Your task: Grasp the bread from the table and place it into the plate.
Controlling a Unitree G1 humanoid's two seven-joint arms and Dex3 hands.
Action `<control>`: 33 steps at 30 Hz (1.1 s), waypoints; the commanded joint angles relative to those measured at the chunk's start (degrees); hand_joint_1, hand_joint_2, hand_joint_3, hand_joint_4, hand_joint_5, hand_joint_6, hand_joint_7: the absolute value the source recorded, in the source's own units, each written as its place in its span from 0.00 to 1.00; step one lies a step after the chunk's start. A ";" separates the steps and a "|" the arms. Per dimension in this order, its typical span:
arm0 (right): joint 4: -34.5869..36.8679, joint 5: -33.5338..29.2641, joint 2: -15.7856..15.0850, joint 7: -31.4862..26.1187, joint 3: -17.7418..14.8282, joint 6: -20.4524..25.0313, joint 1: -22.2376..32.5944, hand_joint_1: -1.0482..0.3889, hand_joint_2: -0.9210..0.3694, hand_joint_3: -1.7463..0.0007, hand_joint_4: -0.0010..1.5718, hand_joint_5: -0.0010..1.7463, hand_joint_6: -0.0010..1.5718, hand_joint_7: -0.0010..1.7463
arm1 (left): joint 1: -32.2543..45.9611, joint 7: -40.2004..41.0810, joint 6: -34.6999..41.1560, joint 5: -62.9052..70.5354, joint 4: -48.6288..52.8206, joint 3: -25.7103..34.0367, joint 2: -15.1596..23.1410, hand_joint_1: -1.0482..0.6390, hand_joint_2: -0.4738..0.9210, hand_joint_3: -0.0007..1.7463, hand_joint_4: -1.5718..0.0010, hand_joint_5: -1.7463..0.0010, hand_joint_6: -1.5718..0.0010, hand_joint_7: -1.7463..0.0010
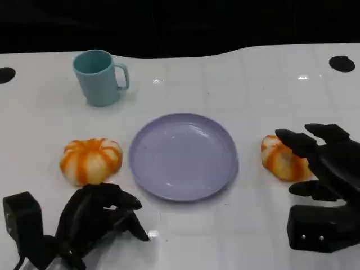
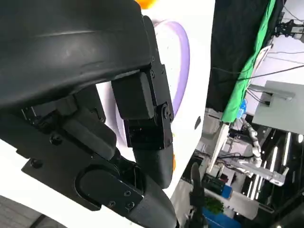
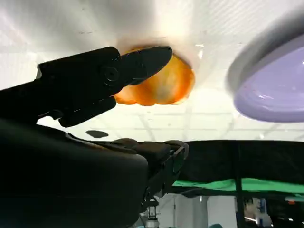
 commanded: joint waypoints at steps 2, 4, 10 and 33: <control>8.45 -0.20 0.52 -1.29 3.10 0.64 -5.53 0.32 0.04 1.00 0.01 0.19 0.14 0.00 | -0.16 -0.11 -1.00 0.27 0.37 0.21 0.83 0.00 0.85 0.00 0.00 0.67 0.00 0.88; 11.88 -0.37 1.25 -1.64 4.44 1.09 -7.64 0.32 0.04 1.00 0.01 0.19 0.13 0.00 | -0.08 0.11 -0.92 0.36 0.23 0.13 0.87 0.00 0.85 0.00 0.00 0.67 0.00 0.88; 20.41 -0.51 2.93 -2.88 8.01 1.79 -12.76 0.32 0.05 1.00 0.02 0.19 0.14 0.00 | 0.24 0.08 -0.75 0.18 -0.26 0.16 0.78 0.00 0.85 0.00 0.00 0.66 0.00 0.88; 43.39 4.17 8.83 -25.80 11.46 -10.34 -22.68 0.68 0.12 0.73 0.58 1.00 0.53 0.84 | 1.28 0.18 -0.37 -0.09 -1.82 0.15 0.56 0.00 0.85 0.00 0.00 0.66 0.00 0.88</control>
